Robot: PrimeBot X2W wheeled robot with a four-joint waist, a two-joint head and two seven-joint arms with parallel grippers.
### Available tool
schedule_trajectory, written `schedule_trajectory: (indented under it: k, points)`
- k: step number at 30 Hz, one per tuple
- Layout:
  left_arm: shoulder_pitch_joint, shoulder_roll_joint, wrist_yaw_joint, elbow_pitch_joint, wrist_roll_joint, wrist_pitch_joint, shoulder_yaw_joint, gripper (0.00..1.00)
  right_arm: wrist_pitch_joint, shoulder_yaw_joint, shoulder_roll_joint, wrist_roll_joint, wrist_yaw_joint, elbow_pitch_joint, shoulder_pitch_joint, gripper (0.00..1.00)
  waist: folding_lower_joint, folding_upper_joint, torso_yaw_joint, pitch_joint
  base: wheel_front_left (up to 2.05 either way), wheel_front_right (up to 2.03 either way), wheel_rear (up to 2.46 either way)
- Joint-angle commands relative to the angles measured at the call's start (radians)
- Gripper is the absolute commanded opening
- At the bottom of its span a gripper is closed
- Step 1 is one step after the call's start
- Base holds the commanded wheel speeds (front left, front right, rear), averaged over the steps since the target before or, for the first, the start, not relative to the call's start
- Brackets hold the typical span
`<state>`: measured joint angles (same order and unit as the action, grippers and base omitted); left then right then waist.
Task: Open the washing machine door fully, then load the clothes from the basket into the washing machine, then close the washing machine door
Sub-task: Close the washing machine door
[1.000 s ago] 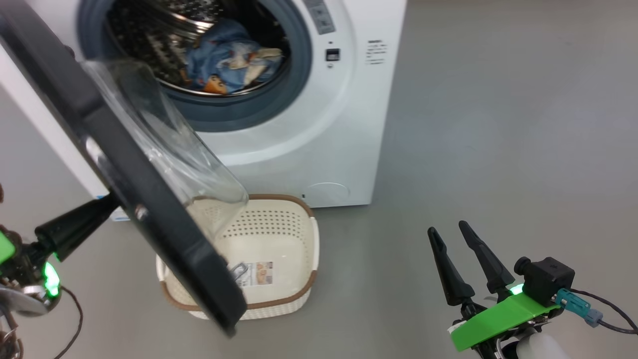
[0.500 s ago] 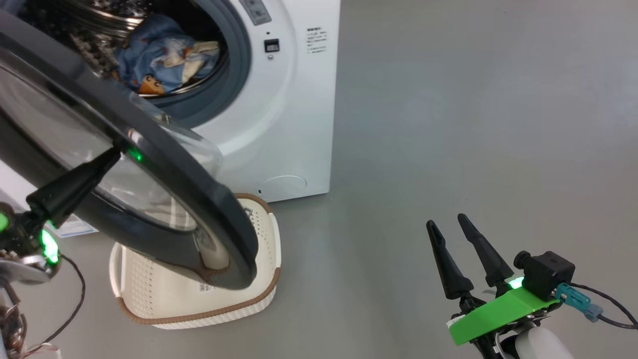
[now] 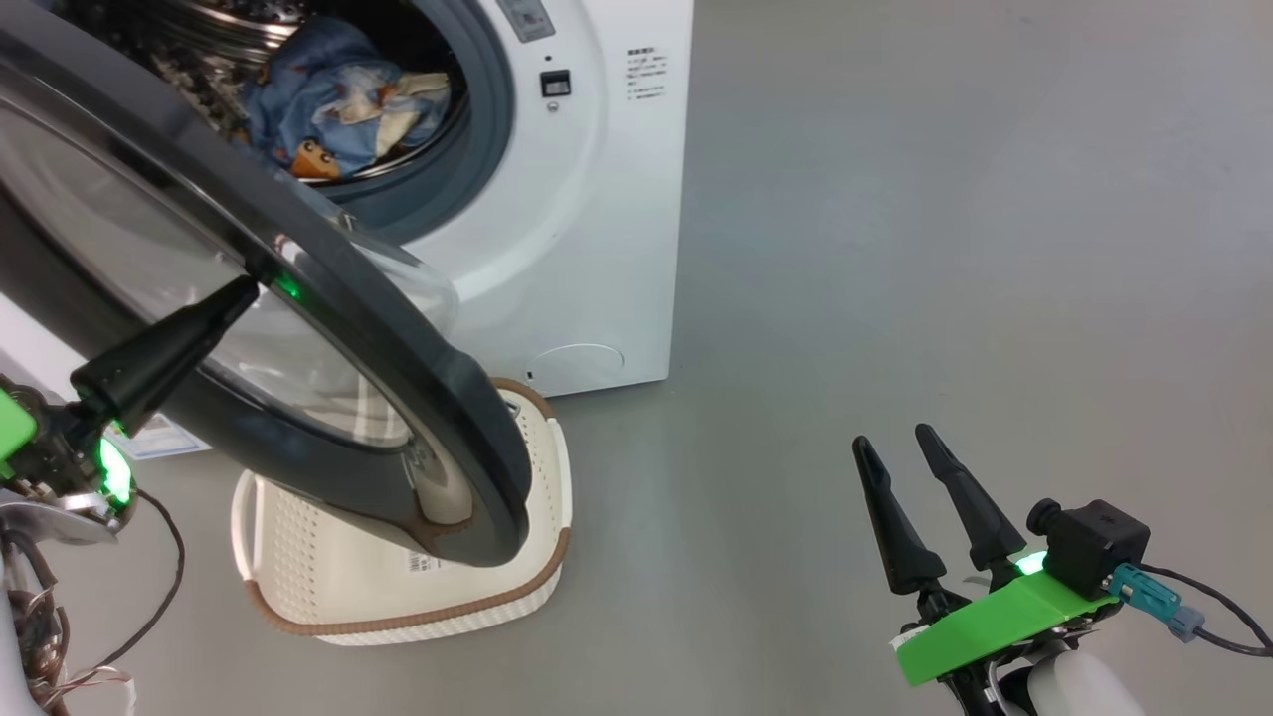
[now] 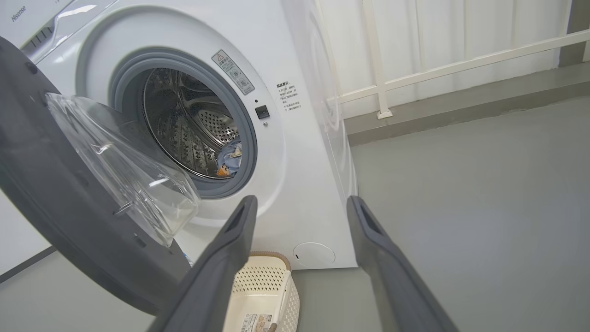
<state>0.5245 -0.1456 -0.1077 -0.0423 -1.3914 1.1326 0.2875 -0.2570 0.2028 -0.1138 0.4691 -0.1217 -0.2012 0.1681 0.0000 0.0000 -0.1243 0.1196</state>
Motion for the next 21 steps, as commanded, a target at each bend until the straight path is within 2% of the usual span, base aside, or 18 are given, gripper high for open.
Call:
schedule_trajectory:
  k: [1,10,13,14,15,21]
  points:
    - [0.040,-0.034,0.013,0.020,0.014,-0.004,0.027,0.00,-0.005,0.016,0.007,-0.006,-0.009,0.028,0.024,1.00,0.0000,0.0000,0.010,-0.002,0.00,0.00,0.00]
    - [0.013,-0.037,0.046,0.036,0.039,-0.021,0.023,0.00,-0.005,0.010,0.001,-0.006,-0.009,0.026,0.022,1.00,0.0000,0.0000,0.054,-0.014,0.00,0.00,0.00]
    - [-0.007,-0.049,0.073,0.047,0.059,-0.028,0.020,0.49,-0.005,0.007,0.001,-0.006,-0.009,0.026,0.022,1.00,0.0000,0.0000,0.066,-0.016,0.00,0.00,0.00]
    - [-0.016,-0.051,0.083,0.051,0.063,-0.028,0.018,0.95,-0.005,0.007,0.001,-0.006,-0.009,0.026,0.021,1.00,0.0000,0.0000,0.070,-0.018,0.00,0.00,0.00]
    - [-0.024,-0.052,0.092,0.055,0.068,-0.032,0.019,1.00,-0.005,0.006,0.001,-0.006,-0.009,0.025,0.021,1.00,0.0000,0.0000,0.073,-0.019,0.00,0.00,0.00]
    - [-0.074,-0.051,0.164,0.075,0.125,-0.102,0.028,1.00,-0.005,0.007,0.002,-0.004,-0.009,0.023,0.021,1.00,0.0000,0.0000,0.084,-0.024,0.00,0.00,0.00]
